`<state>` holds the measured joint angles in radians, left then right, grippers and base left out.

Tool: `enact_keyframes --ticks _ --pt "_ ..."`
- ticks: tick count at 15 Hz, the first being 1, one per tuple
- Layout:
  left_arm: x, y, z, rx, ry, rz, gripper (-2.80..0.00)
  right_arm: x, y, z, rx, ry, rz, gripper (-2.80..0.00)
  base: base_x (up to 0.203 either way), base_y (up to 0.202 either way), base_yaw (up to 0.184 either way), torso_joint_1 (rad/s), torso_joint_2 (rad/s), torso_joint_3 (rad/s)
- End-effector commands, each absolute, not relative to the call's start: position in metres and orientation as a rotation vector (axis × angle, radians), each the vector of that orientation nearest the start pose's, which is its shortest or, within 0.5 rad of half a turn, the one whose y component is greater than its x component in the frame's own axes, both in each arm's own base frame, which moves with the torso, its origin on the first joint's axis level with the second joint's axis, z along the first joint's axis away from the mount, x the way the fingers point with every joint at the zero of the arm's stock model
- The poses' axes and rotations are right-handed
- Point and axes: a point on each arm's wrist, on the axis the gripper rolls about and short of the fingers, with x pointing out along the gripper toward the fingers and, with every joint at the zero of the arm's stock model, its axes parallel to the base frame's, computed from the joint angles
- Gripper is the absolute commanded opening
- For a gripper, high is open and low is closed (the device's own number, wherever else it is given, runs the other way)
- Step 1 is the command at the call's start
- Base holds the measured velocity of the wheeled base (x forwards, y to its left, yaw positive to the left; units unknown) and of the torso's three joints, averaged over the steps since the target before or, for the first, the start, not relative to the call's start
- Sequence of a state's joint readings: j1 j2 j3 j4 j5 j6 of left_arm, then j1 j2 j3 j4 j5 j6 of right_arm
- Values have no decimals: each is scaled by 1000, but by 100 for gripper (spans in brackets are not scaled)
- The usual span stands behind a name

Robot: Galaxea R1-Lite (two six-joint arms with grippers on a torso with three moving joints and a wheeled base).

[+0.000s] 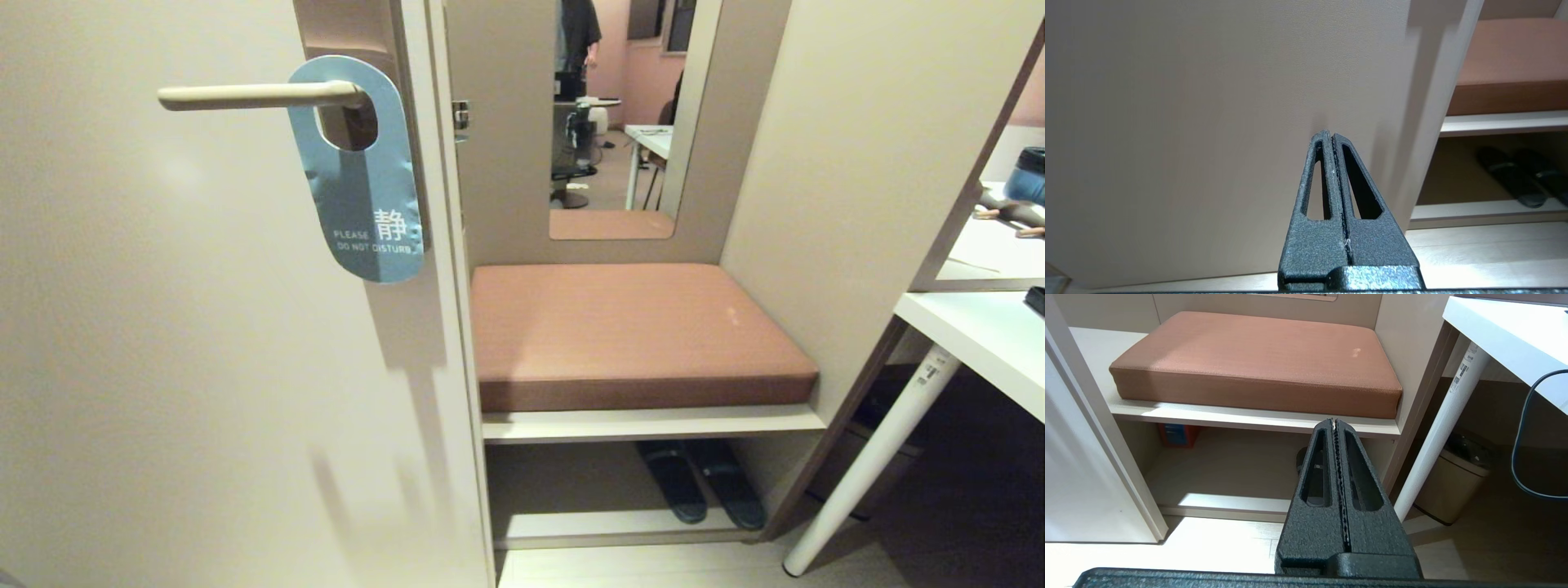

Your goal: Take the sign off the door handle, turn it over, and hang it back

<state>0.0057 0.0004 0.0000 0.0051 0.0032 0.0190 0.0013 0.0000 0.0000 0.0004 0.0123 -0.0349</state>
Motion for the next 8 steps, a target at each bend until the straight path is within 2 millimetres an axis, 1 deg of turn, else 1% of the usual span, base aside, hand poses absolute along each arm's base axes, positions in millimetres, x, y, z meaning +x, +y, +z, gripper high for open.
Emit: enact_keyframes --ticks 1,8 --pt "-23 0 75 4 3 11 -280 -23 0 76 -35 1 14 -280 0 0 0 0 0 0" --pt "-23 0 75 0 2 15 -280 -23 0 75 -35 2 14 -280 0 0 0 0 0 0"
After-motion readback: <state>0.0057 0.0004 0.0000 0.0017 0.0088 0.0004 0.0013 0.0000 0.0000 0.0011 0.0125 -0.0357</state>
